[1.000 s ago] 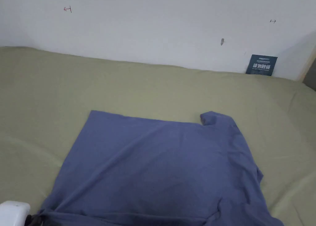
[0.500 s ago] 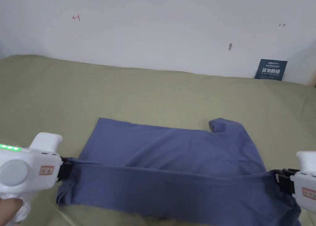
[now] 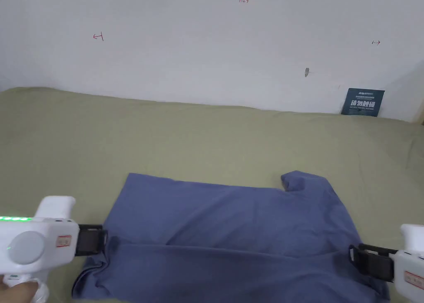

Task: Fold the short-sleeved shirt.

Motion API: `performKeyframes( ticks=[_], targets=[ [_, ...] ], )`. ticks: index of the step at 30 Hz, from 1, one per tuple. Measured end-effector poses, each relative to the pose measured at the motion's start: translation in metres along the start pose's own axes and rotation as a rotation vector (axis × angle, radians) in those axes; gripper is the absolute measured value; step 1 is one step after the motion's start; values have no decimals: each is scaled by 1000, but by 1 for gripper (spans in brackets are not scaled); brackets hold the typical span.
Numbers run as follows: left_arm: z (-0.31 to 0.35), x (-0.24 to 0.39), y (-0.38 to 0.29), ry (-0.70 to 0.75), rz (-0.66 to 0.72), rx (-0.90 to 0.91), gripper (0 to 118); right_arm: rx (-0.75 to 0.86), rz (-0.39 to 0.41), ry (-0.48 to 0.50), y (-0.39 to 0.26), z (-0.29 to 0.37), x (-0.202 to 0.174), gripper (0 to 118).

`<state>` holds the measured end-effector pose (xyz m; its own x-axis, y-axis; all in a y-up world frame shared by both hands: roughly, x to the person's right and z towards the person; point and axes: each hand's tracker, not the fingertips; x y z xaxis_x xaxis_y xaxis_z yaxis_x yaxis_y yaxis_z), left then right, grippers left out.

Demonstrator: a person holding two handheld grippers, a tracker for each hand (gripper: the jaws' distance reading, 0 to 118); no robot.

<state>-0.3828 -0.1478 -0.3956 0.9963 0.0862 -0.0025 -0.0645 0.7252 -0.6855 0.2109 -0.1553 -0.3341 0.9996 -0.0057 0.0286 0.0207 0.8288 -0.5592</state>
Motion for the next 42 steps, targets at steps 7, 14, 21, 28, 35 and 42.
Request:
performKeyframes(
  ticks=[7,14,21,28,35,42],
  targets=[
    [124,15,-66,-13,61,335,85,276,-29,39,-35,122,-46,88],
    [126,34,-132,24,-60,128,0,182,20,9,-84,146,-67,0],
    [69,40,-109,-7,-52,131,84,197,-33,18,-80,152,-60,0],
    [-22,33,-86,35,-38,-87,91,174,-54,-40,-83,158,-38,0],
    [-19,26,-75,-77,26,-88,14,-8,-189,-63,-90,103,-3,106],
    [-13,34,-77,-34,5,-102,13,-187,-205,-11,-99,15,10,7]
  ],
)
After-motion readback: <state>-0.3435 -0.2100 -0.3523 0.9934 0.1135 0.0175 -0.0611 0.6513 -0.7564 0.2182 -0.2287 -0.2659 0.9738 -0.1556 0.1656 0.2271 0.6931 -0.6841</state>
